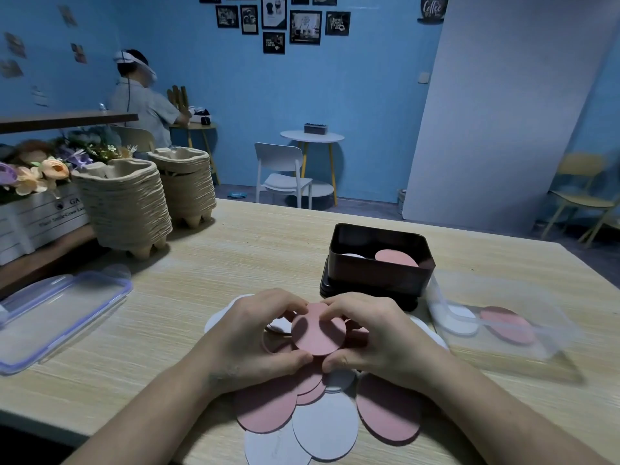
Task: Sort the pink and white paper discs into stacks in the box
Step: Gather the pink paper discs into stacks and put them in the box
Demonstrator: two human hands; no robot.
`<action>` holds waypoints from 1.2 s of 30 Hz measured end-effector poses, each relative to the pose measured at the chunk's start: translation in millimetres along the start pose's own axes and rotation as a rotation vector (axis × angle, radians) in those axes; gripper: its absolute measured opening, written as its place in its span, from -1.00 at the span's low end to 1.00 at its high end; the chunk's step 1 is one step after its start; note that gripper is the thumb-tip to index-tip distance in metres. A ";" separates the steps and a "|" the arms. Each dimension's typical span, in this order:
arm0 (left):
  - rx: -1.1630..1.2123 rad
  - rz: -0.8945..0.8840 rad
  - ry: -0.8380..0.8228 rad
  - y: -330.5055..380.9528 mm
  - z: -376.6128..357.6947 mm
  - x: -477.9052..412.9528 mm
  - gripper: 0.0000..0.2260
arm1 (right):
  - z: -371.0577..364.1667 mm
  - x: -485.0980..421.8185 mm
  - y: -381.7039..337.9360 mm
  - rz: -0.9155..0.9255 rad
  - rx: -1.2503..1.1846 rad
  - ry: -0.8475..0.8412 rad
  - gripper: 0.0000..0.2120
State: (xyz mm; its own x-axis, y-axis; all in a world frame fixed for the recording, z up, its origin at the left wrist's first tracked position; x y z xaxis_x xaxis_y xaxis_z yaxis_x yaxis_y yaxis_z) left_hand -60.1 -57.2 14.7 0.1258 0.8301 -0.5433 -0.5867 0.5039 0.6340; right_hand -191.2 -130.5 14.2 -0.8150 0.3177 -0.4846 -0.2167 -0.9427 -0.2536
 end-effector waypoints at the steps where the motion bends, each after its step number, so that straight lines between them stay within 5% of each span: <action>1: -0.008 -0.005 -0.001 0.6 -0.1 0.0 -0.59 | -0.7 0.4 -0.8 0.006 -0.004 -0.008 -0.55; 22: -0.035 0.135 -0.032 2.9 21.5 36.4 -0.65 | 4.0 9.6 -8.5 0.014 0.035 -0.035 -0.60; 31: -0.136 0.184 -0.183 10.1 14.3 64.1 -0.43 | 4.1 11.5 -19.1 0.044 0.073 -0.072 -0.56; 36: -0.142 0.168 -0.150 14.7 16.1 63.4 -0.50 | 2.9 12.1 -18.3 0.038 0.099 -0.093 -0.56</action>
State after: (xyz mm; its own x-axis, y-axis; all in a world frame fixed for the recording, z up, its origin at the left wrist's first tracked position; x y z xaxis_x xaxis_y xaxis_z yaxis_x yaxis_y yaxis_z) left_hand -47.8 6.7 -1.6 0.1285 0.9307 -0.3425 -0.7141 0.3265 0.6193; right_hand -198.7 -109.6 15.4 -0.8688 0.2754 -0.4114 -0.2332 -0.9607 -0.1506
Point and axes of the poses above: each hand's wrist, its own x-axis away from the middle knuckle, its own z-axis out of the back of the hand, y = z × x, the point moved 10 cm from there along -x, towards the middle knuckle, and after that the axes turned 15 degrees about x, right-handed, at the moved point
